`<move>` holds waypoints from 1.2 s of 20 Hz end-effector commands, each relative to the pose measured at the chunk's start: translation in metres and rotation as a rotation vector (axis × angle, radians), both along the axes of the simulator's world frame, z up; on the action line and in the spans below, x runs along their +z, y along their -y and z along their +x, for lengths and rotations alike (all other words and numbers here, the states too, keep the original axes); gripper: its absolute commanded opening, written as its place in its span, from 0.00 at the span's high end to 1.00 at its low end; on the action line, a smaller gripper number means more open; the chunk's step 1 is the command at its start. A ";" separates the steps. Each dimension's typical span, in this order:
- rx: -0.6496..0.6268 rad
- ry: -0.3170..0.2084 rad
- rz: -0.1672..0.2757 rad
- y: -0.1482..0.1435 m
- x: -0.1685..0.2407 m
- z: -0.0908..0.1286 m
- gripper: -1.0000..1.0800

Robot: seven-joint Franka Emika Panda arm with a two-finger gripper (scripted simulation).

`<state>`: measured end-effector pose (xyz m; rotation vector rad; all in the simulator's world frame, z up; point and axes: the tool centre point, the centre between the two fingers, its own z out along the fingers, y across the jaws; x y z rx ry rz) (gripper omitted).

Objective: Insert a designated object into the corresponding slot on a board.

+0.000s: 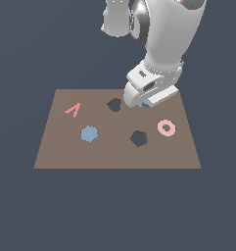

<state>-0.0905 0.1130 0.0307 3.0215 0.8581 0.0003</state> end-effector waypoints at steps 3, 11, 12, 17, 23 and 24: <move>0.001 0.000 0.000 -0.001 -0.001 0.000 1.00; -0.020 0.000 0.000 0.000 0.000 0.001 1.00; -0.029 0.000 0.000 0.000 0.000 0.002 1.00; -0.097 0.000 0.000 0.000 0.000 0.006 1.00; -0.232 0.000 0.000 0.000 0.001 0.014 1.00; -0.261 0.000 0.000 0.000 0.001 0.015 1.00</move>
